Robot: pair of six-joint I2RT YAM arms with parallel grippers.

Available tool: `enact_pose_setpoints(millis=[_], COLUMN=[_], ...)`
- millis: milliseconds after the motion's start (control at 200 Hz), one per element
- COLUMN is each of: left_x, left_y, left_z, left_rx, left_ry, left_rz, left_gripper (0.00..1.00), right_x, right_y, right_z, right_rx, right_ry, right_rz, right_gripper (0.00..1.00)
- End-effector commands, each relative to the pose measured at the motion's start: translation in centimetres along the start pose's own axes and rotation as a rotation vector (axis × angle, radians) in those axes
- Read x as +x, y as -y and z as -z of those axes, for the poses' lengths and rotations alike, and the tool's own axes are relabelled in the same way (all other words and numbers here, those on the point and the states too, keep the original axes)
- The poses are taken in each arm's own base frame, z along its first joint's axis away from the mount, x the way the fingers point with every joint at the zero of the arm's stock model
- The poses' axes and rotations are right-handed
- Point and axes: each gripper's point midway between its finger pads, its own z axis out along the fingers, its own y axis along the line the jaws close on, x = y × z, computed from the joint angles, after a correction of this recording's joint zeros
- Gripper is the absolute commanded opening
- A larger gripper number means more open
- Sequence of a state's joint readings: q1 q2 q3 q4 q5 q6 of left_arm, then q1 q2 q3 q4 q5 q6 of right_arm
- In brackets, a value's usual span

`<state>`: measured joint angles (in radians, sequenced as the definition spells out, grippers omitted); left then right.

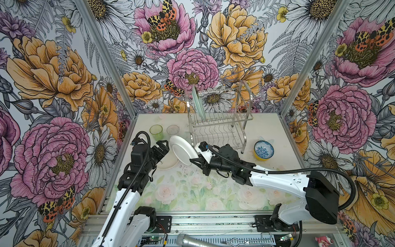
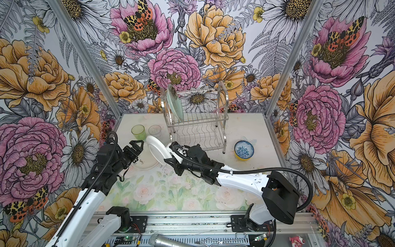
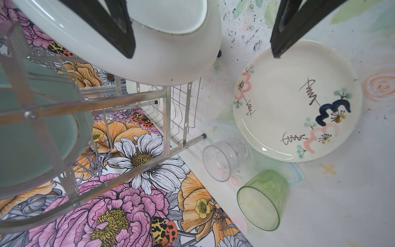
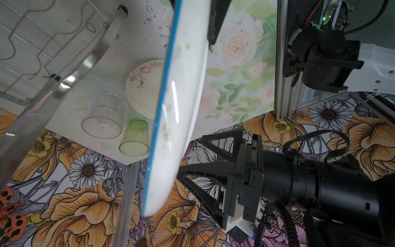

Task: Unload the mixed dishes from the dish rack
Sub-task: 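Carry the plate toward the left gripper above the white painted plate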

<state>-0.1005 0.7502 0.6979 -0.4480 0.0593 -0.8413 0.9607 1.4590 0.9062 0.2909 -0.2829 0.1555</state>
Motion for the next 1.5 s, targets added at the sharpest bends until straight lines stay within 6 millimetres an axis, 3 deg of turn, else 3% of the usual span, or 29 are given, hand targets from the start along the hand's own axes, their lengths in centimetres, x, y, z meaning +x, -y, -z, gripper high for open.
enact_pose_setpoints(millis=[0, 315, 986, 1316, 1496], left_x=[-0.8, -0.9, 0.3, 1.1, 1.7], left_y=[-0.2, -0.1, 0.6, 0.5, 0.9], left_z=[0.8, 1.2, 1.0, 0.6, 0.8], left_rx=[0.000, 0.018, 0.055, 0.080, 0.125], left_ry=[0.019, -0.003, -0.090, -0.124, -0.156], left_rz=[0.045, 0.090, 0.229, 0.261, 0.243], left_gripper=[0.99, 0.99, 0.99, 0.99, 0.87], right_x=[-7.7, -5.9, -4.8, -5.0, -4.5], right_y=[-1.2, -1.6, -1.6, -1.5, -2.2], right_z=[0.2, -3.3, -8.5, -10.6, -11.4], right_rx=[-0.018, -0.023, 0.087, 0.226, 0.244], right_ry=[0.238, 0.177, 0.097, 0.092, 0.087], right_rz=[0.109, 0.173, 0.428, 0.593, 0.668], right_gripper=[0.00, 0.00, 0.00, 0.00, 0.00])
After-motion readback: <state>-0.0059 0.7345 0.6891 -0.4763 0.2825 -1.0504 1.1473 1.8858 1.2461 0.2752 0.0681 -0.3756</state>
